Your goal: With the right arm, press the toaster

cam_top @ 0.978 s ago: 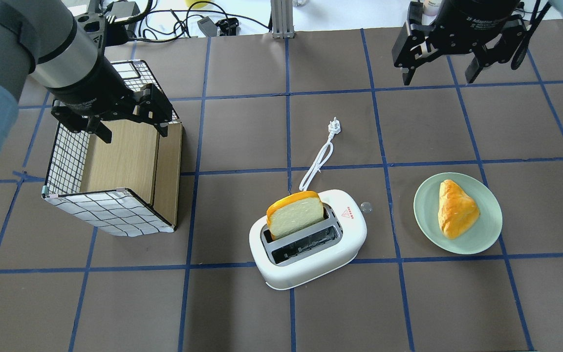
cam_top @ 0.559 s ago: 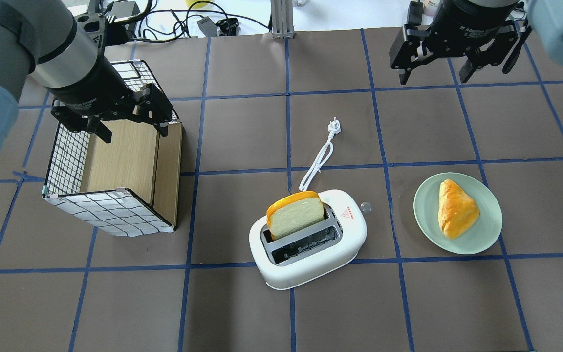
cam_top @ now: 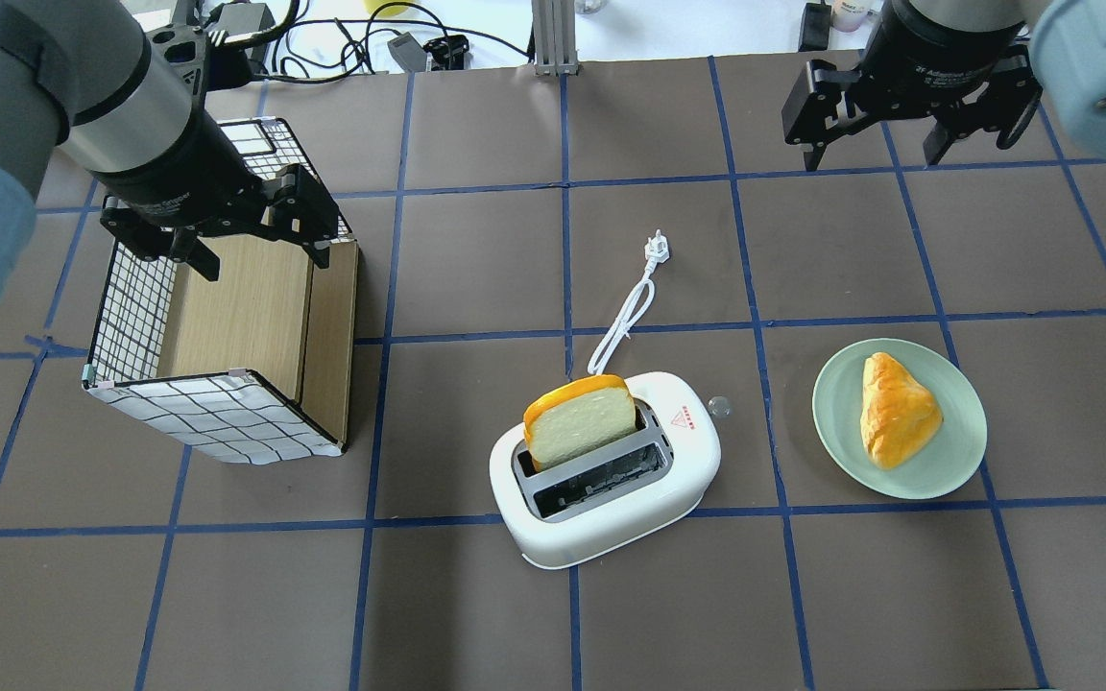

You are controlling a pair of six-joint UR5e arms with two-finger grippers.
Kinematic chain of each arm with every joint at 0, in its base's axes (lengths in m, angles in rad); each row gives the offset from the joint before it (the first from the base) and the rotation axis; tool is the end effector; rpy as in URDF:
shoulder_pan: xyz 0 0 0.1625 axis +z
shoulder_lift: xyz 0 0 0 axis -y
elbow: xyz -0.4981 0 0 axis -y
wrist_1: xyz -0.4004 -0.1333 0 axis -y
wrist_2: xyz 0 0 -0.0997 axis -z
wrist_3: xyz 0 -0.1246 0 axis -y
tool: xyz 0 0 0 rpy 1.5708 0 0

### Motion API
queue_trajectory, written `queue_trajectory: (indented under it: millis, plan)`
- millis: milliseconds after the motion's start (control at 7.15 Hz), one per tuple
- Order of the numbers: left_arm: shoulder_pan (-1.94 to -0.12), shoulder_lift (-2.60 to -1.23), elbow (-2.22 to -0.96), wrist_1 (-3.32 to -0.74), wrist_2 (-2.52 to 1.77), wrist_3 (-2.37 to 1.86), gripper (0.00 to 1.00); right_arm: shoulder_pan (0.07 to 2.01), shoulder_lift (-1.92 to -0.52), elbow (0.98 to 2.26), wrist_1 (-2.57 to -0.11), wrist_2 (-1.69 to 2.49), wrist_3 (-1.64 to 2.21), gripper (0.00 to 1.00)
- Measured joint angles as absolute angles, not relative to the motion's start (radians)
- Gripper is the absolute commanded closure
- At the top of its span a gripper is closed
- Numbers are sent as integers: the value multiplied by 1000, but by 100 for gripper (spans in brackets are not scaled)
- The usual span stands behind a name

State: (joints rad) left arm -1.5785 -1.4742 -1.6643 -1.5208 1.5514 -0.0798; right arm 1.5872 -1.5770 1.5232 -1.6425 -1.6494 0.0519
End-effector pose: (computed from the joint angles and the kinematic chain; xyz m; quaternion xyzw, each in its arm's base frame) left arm -0.1392 -0.4575 0.5404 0.0358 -0.9990 0.0261 0.0108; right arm 0.1319 -0.5091 0.5714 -0.0202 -0.9971 0.0640 0.0371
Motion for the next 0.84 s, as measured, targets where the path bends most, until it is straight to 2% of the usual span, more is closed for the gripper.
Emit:
queue_trajectory:
  millis: [839]
  plan:
    - [-1578,-1474,-1664,-1520,1552,-80,0,1586,-1577,1522,-1609,-1603,36,0]
